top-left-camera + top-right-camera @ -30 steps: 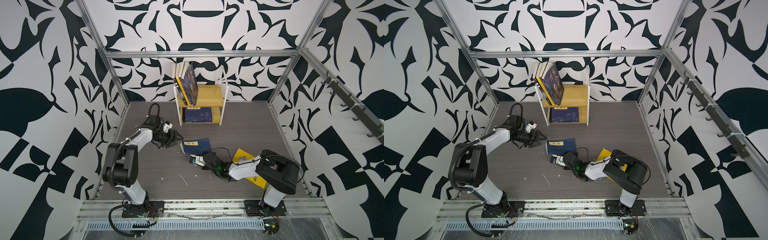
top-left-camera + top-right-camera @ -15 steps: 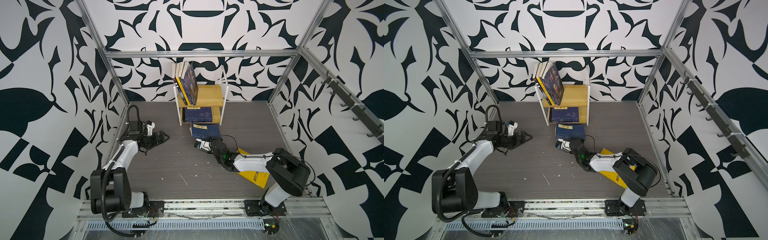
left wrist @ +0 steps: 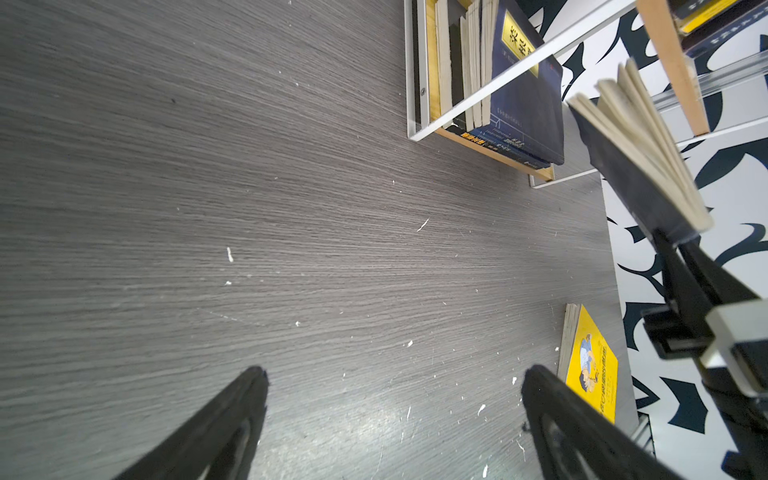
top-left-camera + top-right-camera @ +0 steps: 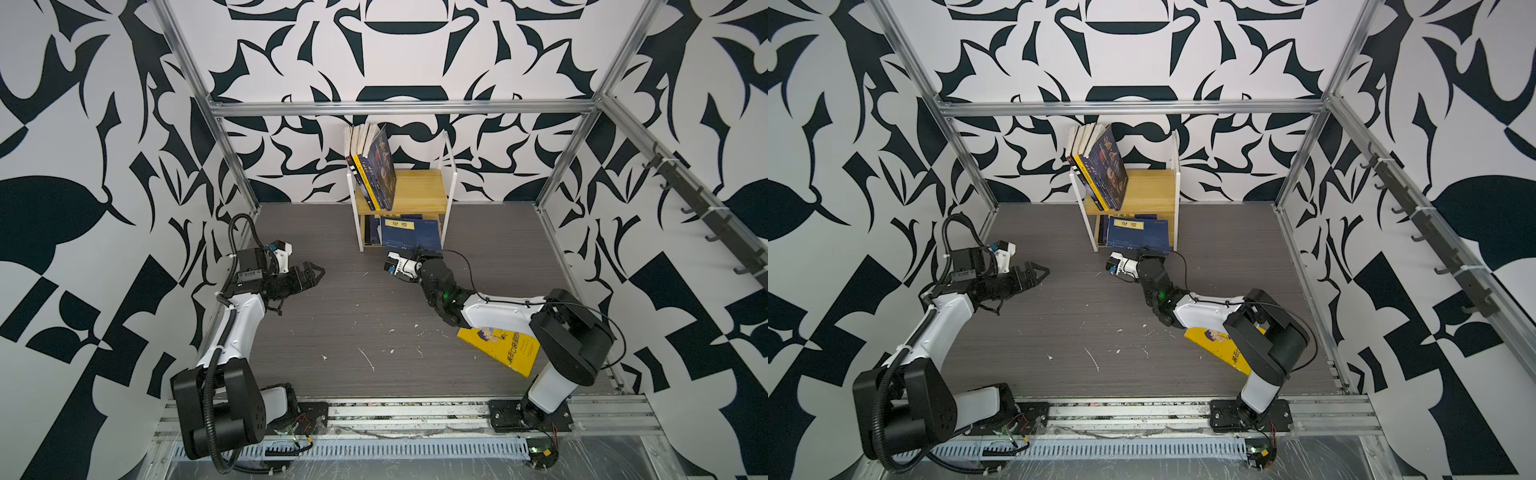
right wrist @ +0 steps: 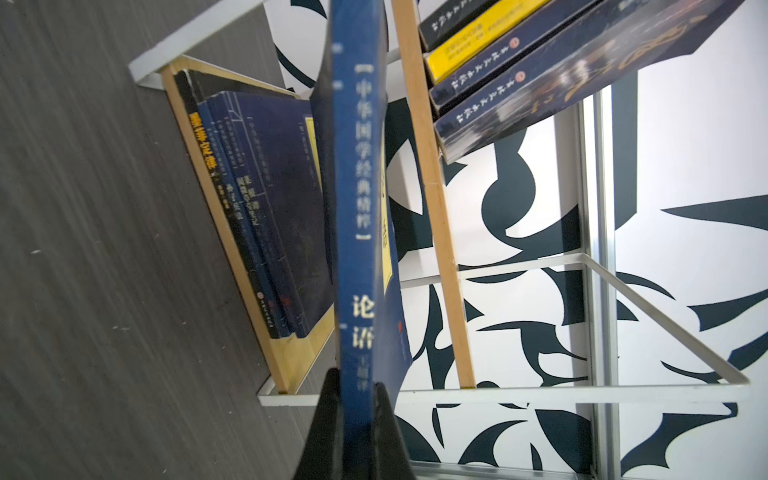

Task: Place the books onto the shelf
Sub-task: 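Push the upright blue book into the shelf's lower tier with the right gripper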

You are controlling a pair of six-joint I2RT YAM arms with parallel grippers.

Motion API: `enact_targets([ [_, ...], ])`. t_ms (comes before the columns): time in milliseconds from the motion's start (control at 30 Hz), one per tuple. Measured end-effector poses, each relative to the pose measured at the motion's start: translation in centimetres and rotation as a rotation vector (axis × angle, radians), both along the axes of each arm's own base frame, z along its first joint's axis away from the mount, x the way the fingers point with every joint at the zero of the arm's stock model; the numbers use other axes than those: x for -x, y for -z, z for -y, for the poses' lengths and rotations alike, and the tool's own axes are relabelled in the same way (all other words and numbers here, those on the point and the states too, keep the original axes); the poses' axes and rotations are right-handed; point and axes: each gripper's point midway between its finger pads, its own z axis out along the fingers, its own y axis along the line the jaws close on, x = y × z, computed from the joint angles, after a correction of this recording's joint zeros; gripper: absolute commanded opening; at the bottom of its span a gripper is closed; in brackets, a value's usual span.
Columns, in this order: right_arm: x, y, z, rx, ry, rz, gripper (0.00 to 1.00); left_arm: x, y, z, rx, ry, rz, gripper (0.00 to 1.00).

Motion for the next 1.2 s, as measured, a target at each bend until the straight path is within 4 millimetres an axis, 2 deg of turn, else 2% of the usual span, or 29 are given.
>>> enact_targets([
  [333,-3.4,2.7,0.3,0.040,0.048,-0.019,0.00,0.0,0.0,0.1,-0.004,0.014,0.012,1.00],
  [600,-5.3,4.3,-0.6,0.039,0.062,-0.030,0.00,0.1,0.3,0.1,-0.003,0.018,0.011,0.99],
  [800,-6.1,5.1,-1.6,0.010,0.051,-0.052,0.00,0.1,0.2,0.2,-0.006,0.025,0.017,0.99],
  [1000,-5.6,7.6,-2.2,0.027,0.012,-0.156,0.01,0.1,0.2,0.2,-0.012,0.031,0.022,1.00],
  [1200,-5.6,7.9,-2.5,0.043,0.002,-0.193,0.06,0.1,0.2,0.2,-0.014,0.034,0.024,1.00],
])
